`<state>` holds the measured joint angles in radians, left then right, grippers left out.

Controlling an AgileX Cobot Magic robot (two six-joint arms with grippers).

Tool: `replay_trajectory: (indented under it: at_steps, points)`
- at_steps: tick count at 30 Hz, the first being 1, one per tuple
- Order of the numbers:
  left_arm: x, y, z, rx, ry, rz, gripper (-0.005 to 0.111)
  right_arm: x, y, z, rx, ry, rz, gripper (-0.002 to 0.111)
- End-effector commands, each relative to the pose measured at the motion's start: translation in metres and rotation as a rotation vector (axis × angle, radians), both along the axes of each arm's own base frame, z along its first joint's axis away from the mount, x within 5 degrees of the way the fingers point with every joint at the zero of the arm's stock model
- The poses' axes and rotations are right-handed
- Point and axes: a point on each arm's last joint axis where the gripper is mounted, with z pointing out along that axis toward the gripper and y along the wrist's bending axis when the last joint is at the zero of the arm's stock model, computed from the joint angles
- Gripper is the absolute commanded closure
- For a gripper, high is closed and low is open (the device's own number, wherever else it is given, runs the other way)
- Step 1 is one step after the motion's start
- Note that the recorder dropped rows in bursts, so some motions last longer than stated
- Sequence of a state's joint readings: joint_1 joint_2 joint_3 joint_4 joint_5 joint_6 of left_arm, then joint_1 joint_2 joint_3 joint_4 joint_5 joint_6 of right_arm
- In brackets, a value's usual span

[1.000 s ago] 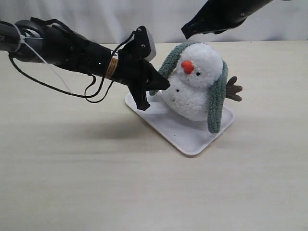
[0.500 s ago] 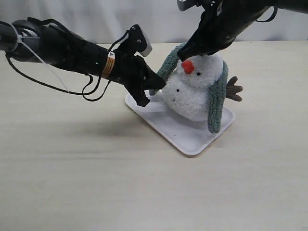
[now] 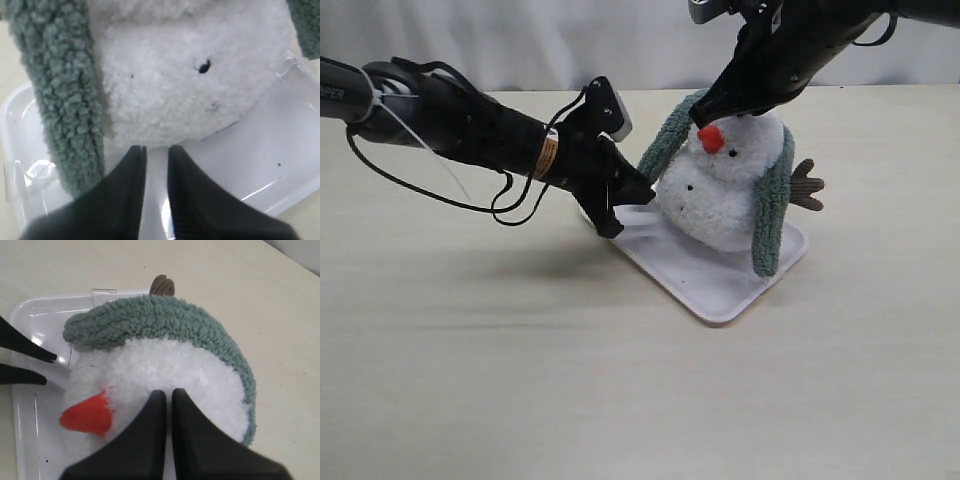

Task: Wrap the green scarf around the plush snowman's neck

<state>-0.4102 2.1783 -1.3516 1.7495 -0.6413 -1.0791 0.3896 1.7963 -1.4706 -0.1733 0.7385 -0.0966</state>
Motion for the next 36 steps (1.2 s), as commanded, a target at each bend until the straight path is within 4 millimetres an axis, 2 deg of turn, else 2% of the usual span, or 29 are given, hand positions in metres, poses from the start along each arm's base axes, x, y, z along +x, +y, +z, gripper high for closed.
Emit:
replay_trajectory:
  at_steps: [1,3,5,10,12,17,19,25,36]
  points:
    - [-0.002,-0.008,0.014,-0.096,-0.084,-0.073,0.058,0.0,-0.002,-0.001,-0.007,0.008,-0.005,0.104]
    - [0.002,-0.009,0.019,-0.151,-0.115,-0.03,0.047,0.0,-0.002,-0.001,-0.008,0.009,-0.005,0.104]
    - [0.008,-0.009,0.021,-0.179,-0.135,0.038,0.044,0.0,-0.002,-0.001,-0.008,0.009,-0.005,0.104]
    - [0.017,-0.006,0.008,-0.142,-0.2,0.095,0.045,0.0,-0.002,-0.001,-0.006,0.01,-0.006,0.104]
    - [0.019,-0.006,0.001,-0.157,-0.214,0.112,0.045,0.0,-0.002,-0.001,-0.004,0.011,-0.006,0.104]
    - [0.018,-0.011,-0.004,-0.234,-0.207,0.103,0.045,0.0,-0.002,-0.001,-0.005,0.012,-0.007,0.104]
    - [0.018,-0.013,-0.005,-0.216,-0.206,0.108,0.051,0.0,-0.002,-0.001,-0.005,0.012,-0.007,0.104]
    - [0.016,-0.014,-0.017,-0.086,-0.215,0.107,0.105,0.0,-0.002,-0.001,-0.005,0.012,-0.007,0.104]
    - [0.005,-0.015,-0.027,0.002,-0.154,0.0,0.107,0.0,-0.002,-0.001,-0.005,0.013,-0.007,0.104]
